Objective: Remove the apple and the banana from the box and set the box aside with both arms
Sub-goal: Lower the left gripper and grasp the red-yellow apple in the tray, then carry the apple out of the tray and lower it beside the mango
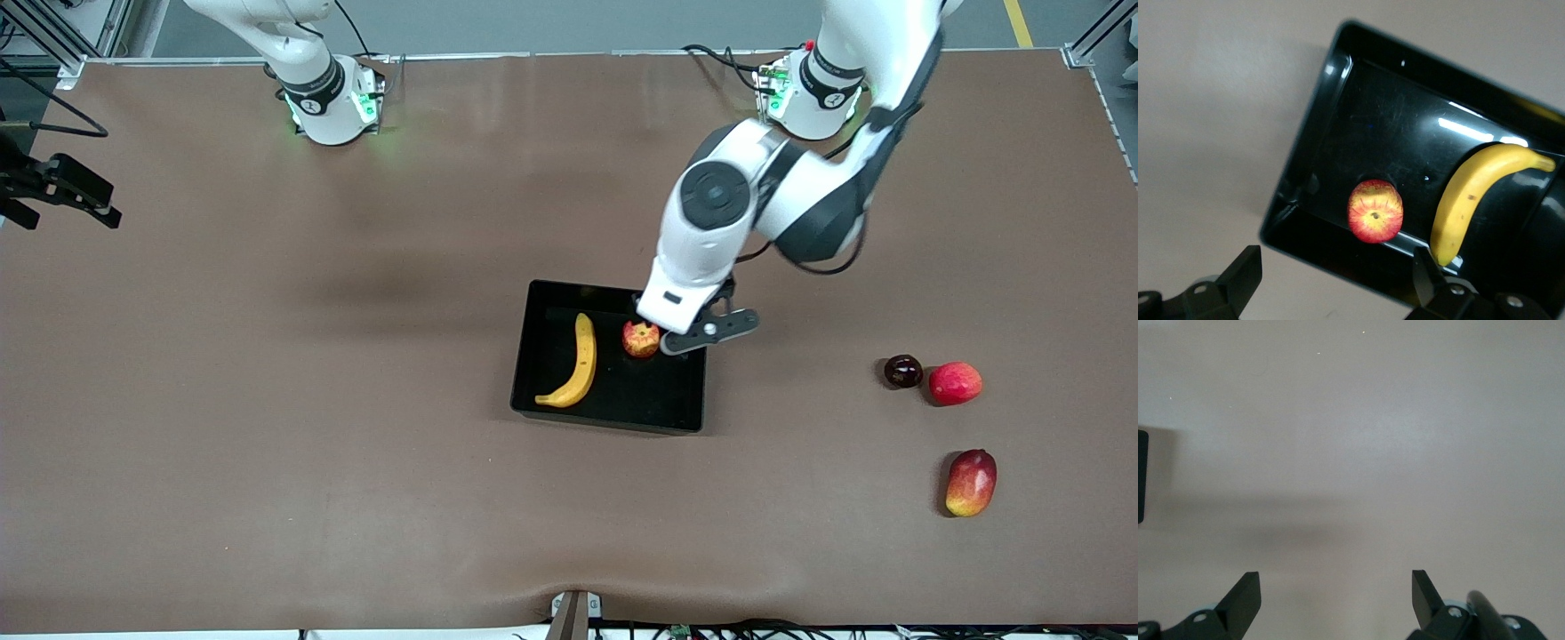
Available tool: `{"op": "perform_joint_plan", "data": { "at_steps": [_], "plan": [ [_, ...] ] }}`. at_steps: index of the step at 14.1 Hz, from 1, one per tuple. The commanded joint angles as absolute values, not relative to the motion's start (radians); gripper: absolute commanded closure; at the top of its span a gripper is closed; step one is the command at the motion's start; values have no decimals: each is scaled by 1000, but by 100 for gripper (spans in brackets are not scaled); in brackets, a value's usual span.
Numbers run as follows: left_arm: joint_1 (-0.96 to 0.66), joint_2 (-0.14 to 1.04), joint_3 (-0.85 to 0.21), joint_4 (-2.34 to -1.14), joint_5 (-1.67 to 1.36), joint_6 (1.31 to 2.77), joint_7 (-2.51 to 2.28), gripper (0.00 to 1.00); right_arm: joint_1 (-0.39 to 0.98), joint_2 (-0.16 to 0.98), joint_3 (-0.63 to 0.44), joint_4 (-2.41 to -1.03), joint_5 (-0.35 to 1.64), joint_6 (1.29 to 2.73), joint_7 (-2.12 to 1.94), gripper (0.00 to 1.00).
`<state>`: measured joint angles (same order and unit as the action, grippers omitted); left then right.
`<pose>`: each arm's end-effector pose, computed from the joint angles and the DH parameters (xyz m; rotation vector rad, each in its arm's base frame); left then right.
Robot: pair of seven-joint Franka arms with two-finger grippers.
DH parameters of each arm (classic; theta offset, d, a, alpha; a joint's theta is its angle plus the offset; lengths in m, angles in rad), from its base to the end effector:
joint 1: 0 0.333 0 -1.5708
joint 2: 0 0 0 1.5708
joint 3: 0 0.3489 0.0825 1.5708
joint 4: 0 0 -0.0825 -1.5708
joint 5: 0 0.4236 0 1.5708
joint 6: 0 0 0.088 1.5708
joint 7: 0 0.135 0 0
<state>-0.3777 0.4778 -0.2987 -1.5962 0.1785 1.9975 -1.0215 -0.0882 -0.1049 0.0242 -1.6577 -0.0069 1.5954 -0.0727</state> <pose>0.5877 -0.4206 0.3438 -3.0526 -0.4529 0.0264 0.5601 -0.0361 0.6476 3.1286 0.0135 0.0654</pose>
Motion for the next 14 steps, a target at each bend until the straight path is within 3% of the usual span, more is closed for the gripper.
{"op": "perform_joint_plan", "data": {
  "at_steps": [1,7,12,14],
  "plan": [
    [-417,529,-299,-1595,256,2043,-1109,0,-117,-114,40,-1654,3,1588,-83,0],
    [-419,621,-298,-1680,301,2244,-1177,0,-117,-114,38,-1655,3,1586,-83,0],
    [-411,666,-296,-1687,304,2275,-1180,2,-117,-114,40,-1655,3,1588,-83,0],
    [-405,670,-296,-1686,302,2275,-1181,53,-117,-114,40,-1655,3,1588,-83,0]
  ]
}}
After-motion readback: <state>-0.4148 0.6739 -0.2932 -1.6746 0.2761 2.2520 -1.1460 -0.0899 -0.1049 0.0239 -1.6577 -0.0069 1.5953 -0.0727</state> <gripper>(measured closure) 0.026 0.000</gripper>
